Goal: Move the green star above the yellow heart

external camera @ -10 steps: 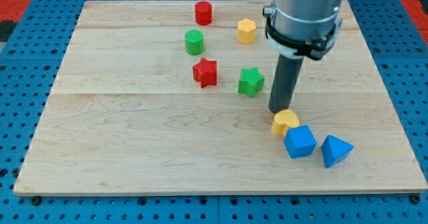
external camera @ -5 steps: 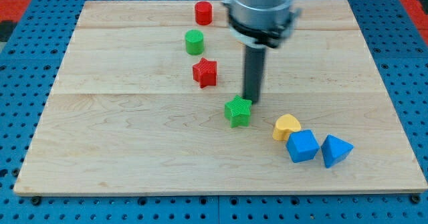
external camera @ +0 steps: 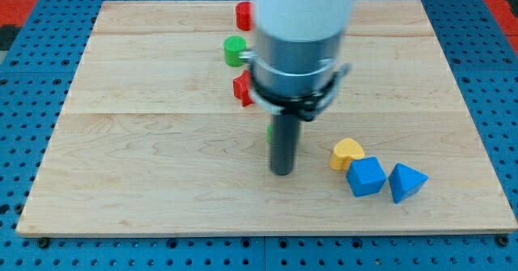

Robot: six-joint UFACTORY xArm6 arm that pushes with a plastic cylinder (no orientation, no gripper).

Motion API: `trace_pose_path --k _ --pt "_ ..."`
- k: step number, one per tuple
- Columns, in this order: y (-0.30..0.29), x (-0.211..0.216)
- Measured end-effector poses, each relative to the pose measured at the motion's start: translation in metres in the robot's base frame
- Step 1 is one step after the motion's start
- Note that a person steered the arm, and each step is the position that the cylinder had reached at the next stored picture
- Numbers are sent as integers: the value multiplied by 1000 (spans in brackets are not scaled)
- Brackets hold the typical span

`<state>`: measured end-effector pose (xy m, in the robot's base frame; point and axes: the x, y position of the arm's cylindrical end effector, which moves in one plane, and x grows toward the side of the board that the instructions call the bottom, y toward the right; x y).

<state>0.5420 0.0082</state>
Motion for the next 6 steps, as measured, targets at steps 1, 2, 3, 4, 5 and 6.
trace_pose_path --k 1,2,3,4,5,6 --pt "-25 -12" --pt "-18 -52" --pt "84 -57" --pt "86 -76" --pt "69 -133" --pt "117 -161"
